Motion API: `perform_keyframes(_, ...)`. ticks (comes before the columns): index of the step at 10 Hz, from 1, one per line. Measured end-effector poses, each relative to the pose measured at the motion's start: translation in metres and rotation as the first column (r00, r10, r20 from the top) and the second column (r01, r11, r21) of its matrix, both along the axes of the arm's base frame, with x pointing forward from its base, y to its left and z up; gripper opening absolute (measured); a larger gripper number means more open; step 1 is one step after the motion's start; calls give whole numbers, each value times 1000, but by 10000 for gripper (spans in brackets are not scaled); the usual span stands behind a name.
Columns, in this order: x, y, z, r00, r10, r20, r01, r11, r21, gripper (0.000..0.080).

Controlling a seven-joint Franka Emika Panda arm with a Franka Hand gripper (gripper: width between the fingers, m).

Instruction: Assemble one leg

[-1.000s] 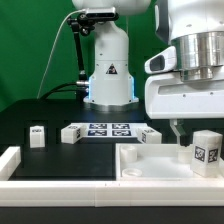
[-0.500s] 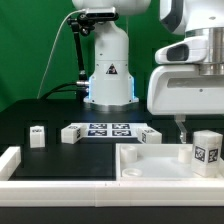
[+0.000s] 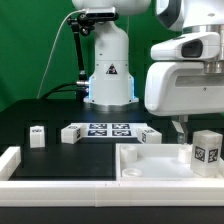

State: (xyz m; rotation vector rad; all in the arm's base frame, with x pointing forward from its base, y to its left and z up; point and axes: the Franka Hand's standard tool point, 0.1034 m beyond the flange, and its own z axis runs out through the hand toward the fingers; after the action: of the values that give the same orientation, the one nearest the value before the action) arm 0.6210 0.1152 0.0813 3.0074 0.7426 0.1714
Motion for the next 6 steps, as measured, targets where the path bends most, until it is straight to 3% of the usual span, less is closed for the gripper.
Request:
perform_keyframes(2, 0, -1, 0, 1000, 14, 0, -14, 1000, -3, 649)
perform_keyframes(4, 0, -1, 0, 1000, 14, 0, -14, 1000, -3, 398)
perform_keyframes(5, 0, -1, 0, 1000, -6, 0, 6, 1000, 0, 398)
perform_keyframes(6, 0, 0, 0, 1000, -28, 0, 28, 1000, 3, 291)
